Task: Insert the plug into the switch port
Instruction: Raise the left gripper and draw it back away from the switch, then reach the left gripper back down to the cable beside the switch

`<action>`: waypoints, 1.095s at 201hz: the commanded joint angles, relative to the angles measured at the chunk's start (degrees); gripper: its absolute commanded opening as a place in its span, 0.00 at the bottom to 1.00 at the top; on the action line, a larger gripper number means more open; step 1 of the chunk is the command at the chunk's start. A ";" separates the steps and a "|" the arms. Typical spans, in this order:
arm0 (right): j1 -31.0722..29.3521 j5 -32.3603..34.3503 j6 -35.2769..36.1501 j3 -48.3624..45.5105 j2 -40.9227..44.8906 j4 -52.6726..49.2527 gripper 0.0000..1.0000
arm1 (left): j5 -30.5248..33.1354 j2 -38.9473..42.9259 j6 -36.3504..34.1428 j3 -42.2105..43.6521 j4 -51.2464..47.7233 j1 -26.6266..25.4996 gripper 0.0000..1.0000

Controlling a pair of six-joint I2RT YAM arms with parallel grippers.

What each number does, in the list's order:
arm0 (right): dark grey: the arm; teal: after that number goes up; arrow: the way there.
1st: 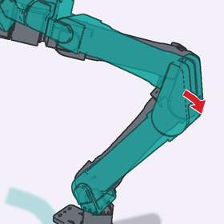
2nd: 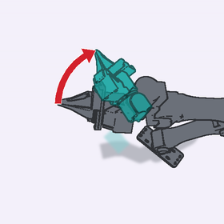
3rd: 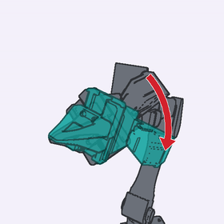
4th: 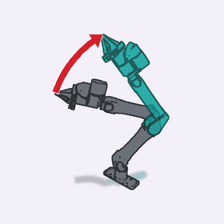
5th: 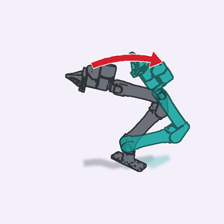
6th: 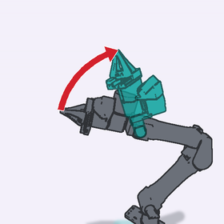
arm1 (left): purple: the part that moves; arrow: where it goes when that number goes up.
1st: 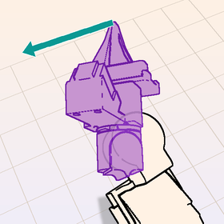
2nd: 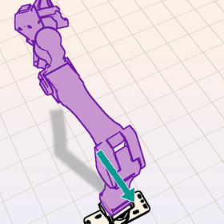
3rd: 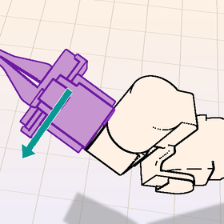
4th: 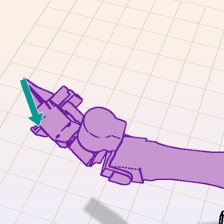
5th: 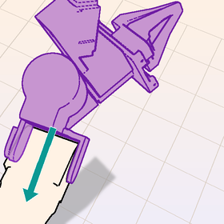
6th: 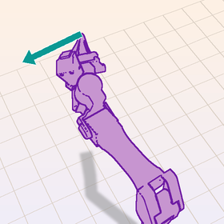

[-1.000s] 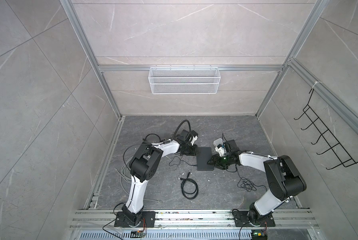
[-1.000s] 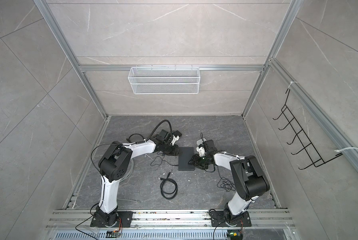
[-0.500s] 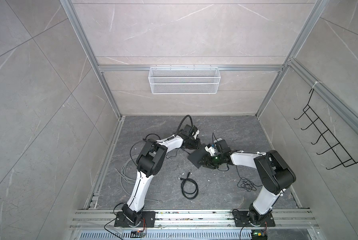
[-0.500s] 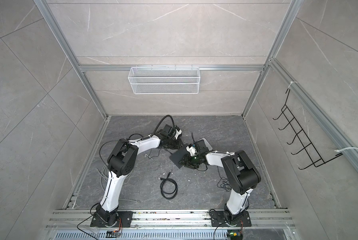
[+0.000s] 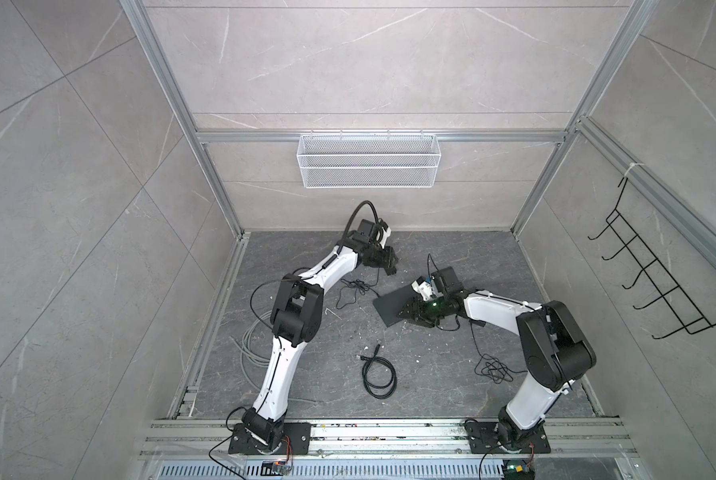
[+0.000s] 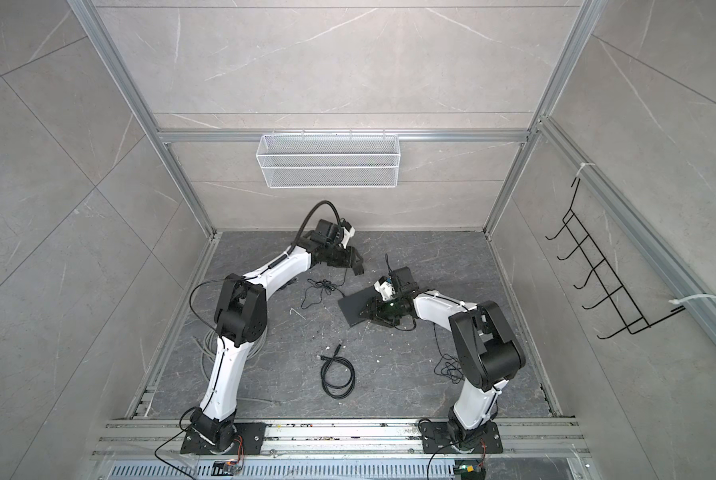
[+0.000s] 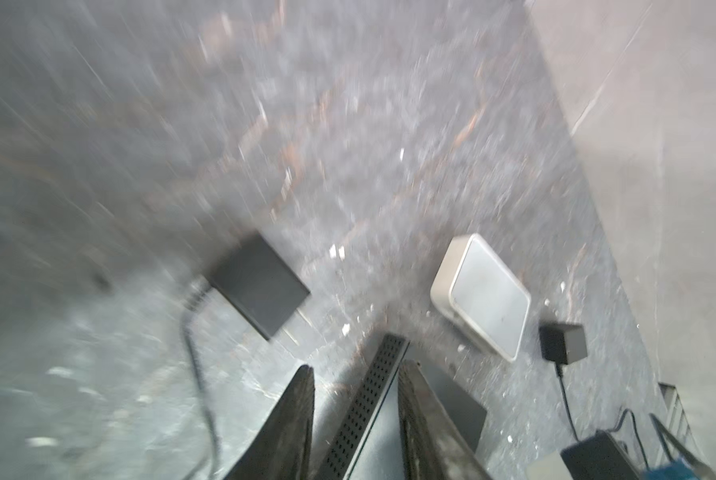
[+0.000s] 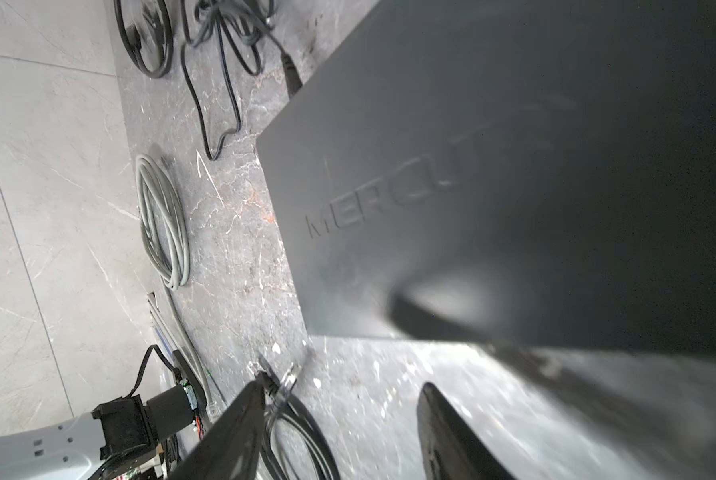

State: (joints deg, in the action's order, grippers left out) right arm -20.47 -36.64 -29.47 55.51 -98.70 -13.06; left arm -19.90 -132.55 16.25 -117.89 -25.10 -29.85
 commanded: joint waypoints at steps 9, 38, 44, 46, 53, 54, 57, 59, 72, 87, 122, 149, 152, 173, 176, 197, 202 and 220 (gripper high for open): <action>3.58 3.35 4.74 -1.90 5.40 -7.02 0.61 | 8.46 4.66 -9.09 -0.81 -10.29 0.05 0.39; 3.76 7.96 9.00 -0.36 8.08 -13.50 0.59 | 19.62 10.97 -9.56 6.53 -13.81 0.09 0.39; 3.71 9.27 9.37 -0.23 8.36 -14.56 0.58 | 22.38 12.45 -8.86 8.75 -14.72 0.23 0.39; 3.69 9.58 9.49 -0.20 8.41 -14.96 0.58 | 23.31 12.94 -8.49 9.44 -14.93 0.34 0.39; 3.71 10.81 9.65 -0.32 8.67 -15.72 0.57 | 26.34 14.70 -6.88 12.49 -15.70 0.72 0.39; 3.65 10.94 9.67 -0.36 8.68 -15.83 0.57 | 26.59 14.92 -6.51 12.85 -15.82 0.82 0.39; 3.65 11.37 9.60 -0.46 8.76 -15.97 0.57 | 27.45 15.62 -5.75 13.94 -16.20 1.17 0.39; 3.64 11.58 9.61 -0.63 8.85 -16.02 0.57 | 27.74 16.06 -5.12 14.82 -16.45 1.47 0.39; 3.58 11.48 9.20 -1.54 9.20 -15.25 0.56 | 28.77 18.37 -1.49 19.39 -18.36 3.84 0.39; 3.33 10.63 8.21 -2.42 8.94 -13.35 0.56 | 29.96 20.78 -0.26 24.55 -17.55 6.35 0.39; 1.41 9.70 7.25 -1.41 6.65 -12.16 0.55 | 29.32 21.82 -4.07 26.99 -19.02 9.71 0.40; 0.20 9.63 6.30 -1.09 6.76 -12.54 0.54 | 21.92 24.52 -3.20 29.90 -21.21 9.18 0.39; 0.14 9.66 6.21 -1.18 6.76 -12.59 0.53 | 20.94 25.32 -2.53 30.69 -21.15 8.93 0.39; 0.08 11.38 5.42 -2.05 7.12 -12.86 0.52 | 16.19 29.71 1.56 36.10 -20.14 5.41 0.37; 0.07 11.89 5.13 -2.16 7.16 -12.92 0.52 | 15.92 30.32 2.13 36.69 -20.07 4.61 0.37; 0.40 14.71 3.22 -2.69 6.94 -13.70 0.50 | 15.40 32.24 5.90 39.84 -19.99 -1.56 0.37; 0.53 15.32 2.82 -2.75 6.86 -14.27 0.50 | 15.45 32.49 7.06 40.44 -19.89 -3.15 0.36; 1.83 16.47 2.17 -2.73 7.06 -17.19 0.50 | 15.41 33.55 10.17 41.99 -19.32 -8.29 0.36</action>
State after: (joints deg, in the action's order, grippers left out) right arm -20.03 -23.73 -25.06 53.74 -91.31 -26.04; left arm -1.93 -101.82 20.08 -77.56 -43.77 -32.42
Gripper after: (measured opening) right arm 0.497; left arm 0.364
